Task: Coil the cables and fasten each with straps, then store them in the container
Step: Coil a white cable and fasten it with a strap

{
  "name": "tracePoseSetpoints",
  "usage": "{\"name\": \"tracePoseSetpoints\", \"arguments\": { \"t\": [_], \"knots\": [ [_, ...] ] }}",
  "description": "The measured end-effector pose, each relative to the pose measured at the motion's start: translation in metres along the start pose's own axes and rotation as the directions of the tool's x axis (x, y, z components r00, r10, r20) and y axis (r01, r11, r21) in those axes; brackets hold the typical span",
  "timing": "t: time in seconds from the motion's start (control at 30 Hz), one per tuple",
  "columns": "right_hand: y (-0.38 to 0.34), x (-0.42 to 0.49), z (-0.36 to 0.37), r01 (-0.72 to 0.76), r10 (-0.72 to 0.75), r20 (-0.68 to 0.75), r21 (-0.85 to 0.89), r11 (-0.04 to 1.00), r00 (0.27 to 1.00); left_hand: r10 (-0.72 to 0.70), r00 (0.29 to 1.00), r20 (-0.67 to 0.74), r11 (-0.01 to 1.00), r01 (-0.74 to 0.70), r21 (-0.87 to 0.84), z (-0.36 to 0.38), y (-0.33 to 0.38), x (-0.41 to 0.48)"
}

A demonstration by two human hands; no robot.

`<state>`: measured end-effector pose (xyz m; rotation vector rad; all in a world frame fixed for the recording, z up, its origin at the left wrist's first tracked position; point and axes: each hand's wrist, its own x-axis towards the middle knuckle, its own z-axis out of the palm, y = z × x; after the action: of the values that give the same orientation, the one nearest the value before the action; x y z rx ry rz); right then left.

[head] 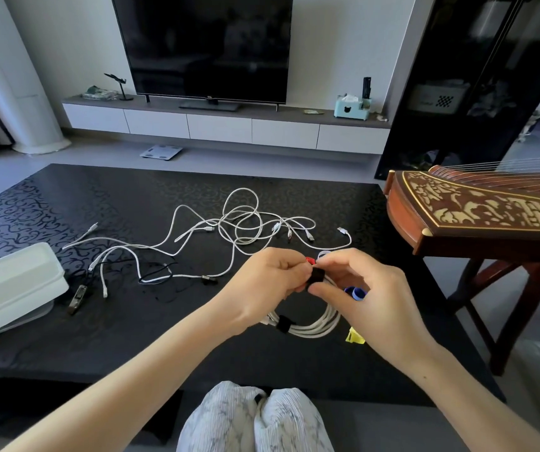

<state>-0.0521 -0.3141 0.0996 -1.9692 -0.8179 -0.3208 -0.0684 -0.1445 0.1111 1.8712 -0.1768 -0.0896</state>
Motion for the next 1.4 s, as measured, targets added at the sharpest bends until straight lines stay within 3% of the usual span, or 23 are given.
{"name": "tracePoseSetpoints", "arguments": {
  "t": [0.17,0.3,0.37,0.43,0.5,0.6,0.67,0.73,0.83,0.9,0.93,0.97,1.03,1.13,1.3,1.4],
  "knots": [
    [0.002,0.005,0.004,0.238,-0.207,0.133,-0.295,0.925,0.969,0.045,0.999,-0.019,0.991,-0.043,0.126,0.000,-0.002,0.000],
    [0.004,0.004,0.011,0.261,-0.224,0.139,-0.400,0.879,0.965,0.049,0.999,-0.019,0.984,-0.045,0.171,-0.001,-0.003,0.000],
    [0.002,0.003,0.011,0.117,-0.081,0.137,-0.285,0.951,0.987,0.055,0.998,0.013,0.980,-0.057,0.193,-0.002,-0.005,-0.001],
    [0.000,0.006,0.009,-0.149,0.159,0.189,-0.068,0.987,0.969,0.080,0.995,0.052,0.973,-0.089,0.214,-0.003,-0.006,-0.003],
    [0.000,0.008,0.006,-0.329,0.294,0.285,0.085,0.940,0.912,0.115,0.989,0.097,0.966,-0.134,0.222,-0.005,-0.006,-0.004],
    [-0.002,0.011,0.005,-0.426,0.358,0.289,0.220,0.878,0.888,0.175,0.976,0.127,0.940,-0.204,0.275,-0.005,-0.011,-0.005],
    [-0.002,0.008,0.009,-0.379,0.342,0.214,0.164,0.911,0.915,0.186,0.975,0.120,0.919,-0.216,0.329,-0.005,-0.016,-0.003],
    [-0.001,0.003,0.015,-0.204,0.212,0.066,-0.102,0.974,0.975,0.135,0.986,0.096,0.944,-0.157,0.291,-0.004,-0.024,-0.001],
    [0.014,-0.008,0.034,0.150,-0.149,0.043,-0.488,0.860,0.988,-0.019,0.999,0.027,0.982,0.013,0.186,0.001,-0.037,0.006],
    [0.029,-0.016,0.049,0.249,-0.271,0.050,-0.578,0.777,0.961,-0.163,0.987,0.007,0.967,0.159,0.197,0.005,-0.045,0.010],
    [0.036,-0.018,0.055,0.249,-0.268,0.051,-0.568,0.784,0.962,-0.240,0.970,0.025,0.959,0.233,0.161,0.006,-0.050,0.011],
    [0.039,-0.019,0.059,0.199,-0.205,0.046,-0.520,0.831,0.978,-0.305,0.951,0.058,0.949,0.299,0.097,0.005,-0.053,0.012],
    [0.041,-0.016,0.061,-0.058,0.057,-0.015,-0.372,0.926,0.998,-0.368,0.927,0.078,0.929,0.370,-0.021,0.000,-0.059,0.010],
    [0.047,-0.004,0.060,-0.397,0.391,-0.068,-0.195,0.897,0.918,-0.408,0.913,-0.007,0.888,0.394,-0.238,-0.013,-0.079,0.004],
    [0.067,0.009,0.076,-0.596,0.598,-0.102,0.052,0.802,0.795,-0.413,0.911,0.007,0.805,0.369,-0.464,-0.020,-0.098,-0.004],
    [0.069,0.015,0.095,-0.655,0.682,-0.025,0.255,0.711,0.731,-0.422,0.891,-0.166,0.828,0.304,-0.471,-0.024,-0.103,-0.005]
  ]
}}
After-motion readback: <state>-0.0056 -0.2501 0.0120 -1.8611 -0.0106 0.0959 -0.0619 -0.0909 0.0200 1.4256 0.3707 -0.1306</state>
